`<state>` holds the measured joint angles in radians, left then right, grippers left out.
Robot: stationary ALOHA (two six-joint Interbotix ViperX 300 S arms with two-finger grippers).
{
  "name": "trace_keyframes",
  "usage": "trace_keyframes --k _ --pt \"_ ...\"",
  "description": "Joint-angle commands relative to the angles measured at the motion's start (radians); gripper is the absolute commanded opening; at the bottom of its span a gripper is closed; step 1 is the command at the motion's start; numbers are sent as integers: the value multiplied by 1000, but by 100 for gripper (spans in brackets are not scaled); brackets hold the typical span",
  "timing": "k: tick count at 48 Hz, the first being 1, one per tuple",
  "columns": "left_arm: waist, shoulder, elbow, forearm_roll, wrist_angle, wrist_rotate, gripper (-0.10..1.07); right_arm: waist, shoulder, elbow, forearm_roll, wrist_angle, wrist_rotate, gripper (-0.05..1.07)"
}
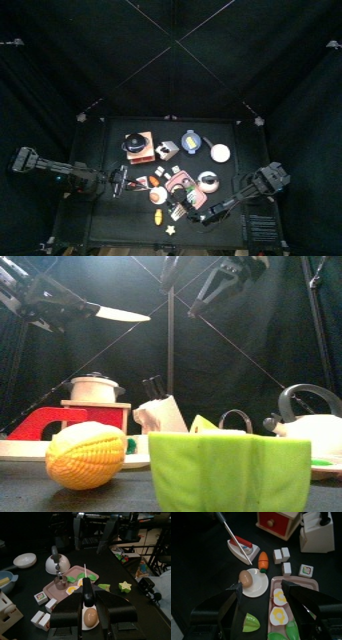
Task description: Grasp pairing knife with both hands
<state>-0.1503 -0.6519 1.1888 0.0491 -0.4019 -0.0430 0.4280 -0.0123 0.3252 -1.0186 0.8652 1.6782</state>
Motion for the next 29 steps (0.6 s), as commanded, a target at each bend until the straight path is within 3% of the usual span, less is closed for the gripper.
trace_keyframes --k 1,6,13,22,29 --pt "-38 14 5 -57 -71 41 55 -49 -92 98 -40 -147 0 94" --pt "-80 43 34 -123 -164 107 55 -92 -144 193 -97 -304 2 94" --pt "-166 107 46 -255 -227 172 55 -112 -172 259 -184 -449 6 94" --pt "-304 241 5 -423 -287 253 55 -103 -132 255 -253 -489 8 94" --pt "-405 365 -49 -571 -344 364 55 -89 -84 229 -249 -491 12 94"
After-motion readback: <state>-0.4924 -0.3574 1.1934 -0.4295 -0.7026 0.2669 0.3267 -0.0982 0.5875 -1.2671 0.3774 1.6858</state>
